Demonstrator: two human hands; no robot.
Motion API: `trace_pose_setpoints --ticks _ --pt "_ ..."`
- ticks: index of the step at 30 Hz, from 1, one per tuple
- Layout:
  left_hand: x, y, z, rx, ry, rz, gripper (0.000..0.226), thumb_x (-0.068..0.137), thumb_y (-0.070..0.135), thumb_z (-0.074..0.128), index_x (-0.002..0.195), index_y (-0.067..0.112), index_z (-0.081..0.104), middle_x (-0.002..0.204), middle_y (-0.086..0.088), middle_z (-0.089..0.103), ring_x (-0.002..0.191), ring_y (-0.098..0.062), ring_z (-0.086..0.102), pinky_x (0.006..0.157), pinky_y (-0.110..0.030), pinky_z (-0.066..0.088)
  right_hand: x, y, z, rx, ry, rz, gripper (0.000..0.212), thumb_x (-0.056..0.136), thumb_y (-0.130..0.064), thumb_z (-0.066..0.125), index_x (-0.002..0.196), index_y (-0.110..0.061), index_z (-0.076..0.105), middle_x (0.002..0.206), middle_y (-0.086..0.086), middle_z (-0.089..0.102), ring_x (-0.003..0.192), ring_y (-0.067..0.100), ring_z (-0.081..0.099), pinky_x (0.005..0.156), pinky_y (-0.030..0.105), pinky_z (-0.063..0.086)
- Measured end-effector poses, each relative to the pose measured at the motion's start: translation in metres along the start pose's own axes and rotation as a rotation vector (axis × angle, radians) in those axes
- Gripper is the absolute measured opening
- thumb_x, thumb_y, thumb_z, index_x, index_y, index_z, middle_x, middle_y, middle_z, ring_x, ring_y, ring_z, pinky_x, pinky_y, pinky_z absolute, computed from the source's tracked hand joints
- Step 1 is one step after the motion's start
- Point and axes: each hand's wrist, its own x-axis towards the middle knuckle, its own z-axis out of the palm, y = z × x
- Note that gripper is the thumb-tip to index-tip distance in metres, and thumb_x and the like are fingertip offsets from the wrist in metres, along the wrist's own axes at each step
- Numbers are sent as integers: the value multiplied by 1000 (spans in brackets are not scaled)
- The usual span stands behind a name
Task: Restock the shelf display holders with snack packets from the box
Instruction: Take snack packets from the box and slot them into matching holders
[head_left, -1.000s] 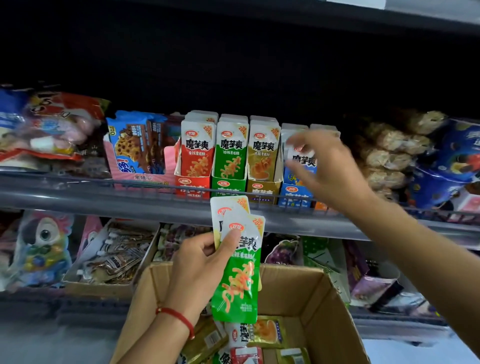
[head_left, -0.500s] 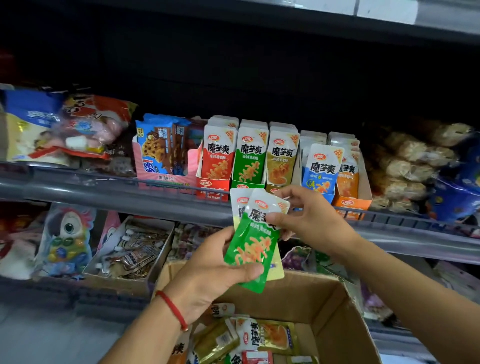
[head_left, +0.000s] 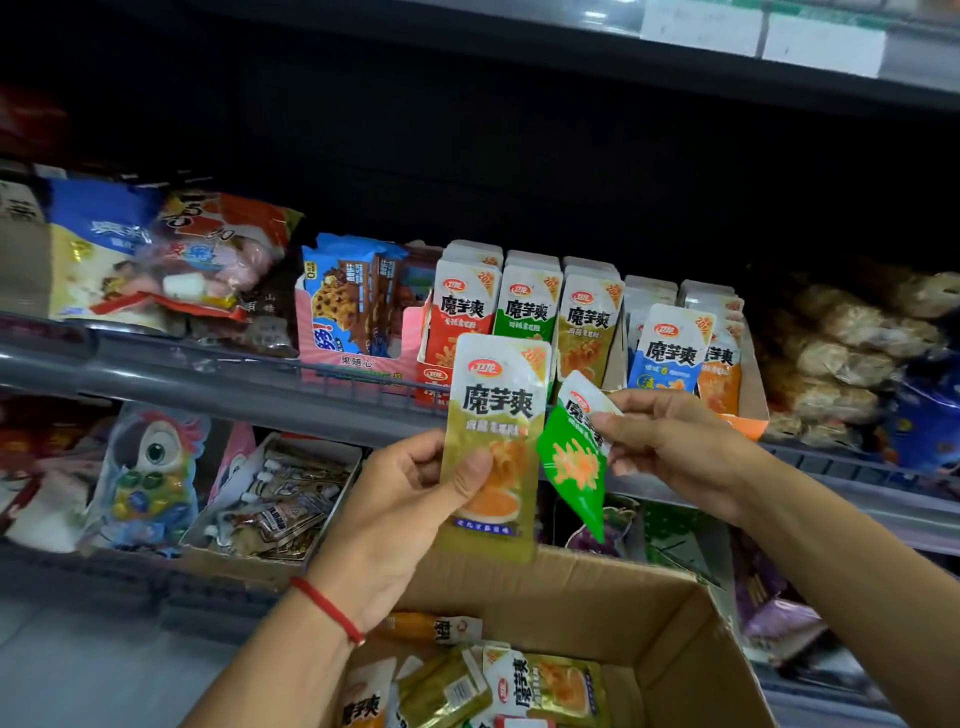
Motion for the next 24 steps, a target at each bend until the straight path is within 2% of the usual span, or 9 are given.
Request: trace_pose_setpoints --ticks 3,5,8,10,13,16,18,21,24 --pt "0 0 -1 34 29 -26 31 75 18 74 104 5 76 99 -14 79 87 -23 77 72 -24 60 -1 -3 1 0 -13 -40 16 91 -5 69 105 3 66 79 12 73 58 15 62 52 21 55" --pt "0 -1 -2 65 120 -37 24 83 18 72 104 7 77 97 -10 80 87 -20 77 73 -22 60 -1 -12 0 -16 16 -81 16 88 -7 70 101 1 66 86 19 74 62 19 66 55 23 59" --pt "1 0 -5 138 286 -73 11 94 15 67 96 11 77 85 -4 80 75 -14 77 60 -19 58 6 -35 -5 -187 151 -268 16 91 -9 70 103 1 66 94 21 76 71 30 72 62 28 62" --pt "2 1 -9 172 350 -98 14 98 16 63 92 15 76 81 0 80 71 -11 76 53 -17 54 17 -56 -7 -311 271 -417 15 96 -11 68 108 -2 67 94 17 76 76 33 75 65 32 64" --pt "6 4 -12 174 363 -112 17 101 19 60 92 17 76 81 2 80 73 -10 76 57 -19 56 40 -89 -4 -432 467 -600 9 97 -17 69 104 -12 69 88 7 77 72 22 76 67 42 64" --pt "8 5 -12 173 358 -119 18 101 19 60 94 18 76 84 2 80 78 -13 77 68 -29 59 63 -111 5 -628 613 -696 7 97 -25 69 100 -20 70 86 1 75 66 13 74 63 38 63" --pt "8 5 -12 188 349 -124 18 101 20 60 96 18 77 84 2 80 80 -15 77 73 -34 60 76 -113 14 -776 632 -732 11 97 -28 67 102 -20 71 86 -1 74 69 14 72 66 38 62" --pt "9 4 -12 208 345 -125 18 101 22 60 92 19 76 84 2 80 77 -13 77 74 -34 61 94 -100 27 -977 572 -753 16 98 -28 67 109 -17 72 90 -3 72 82 18 70 75 34 57" --pt "9 5 -12 211 335 -115 17 101 23 59 94 22 75 83 7 79 75 -8 76 71 -30 60 112 -78 34 -1120 532 -691 26 95 -32 71 118 -19 71 106 2 74 94 23 69 84 42 58"
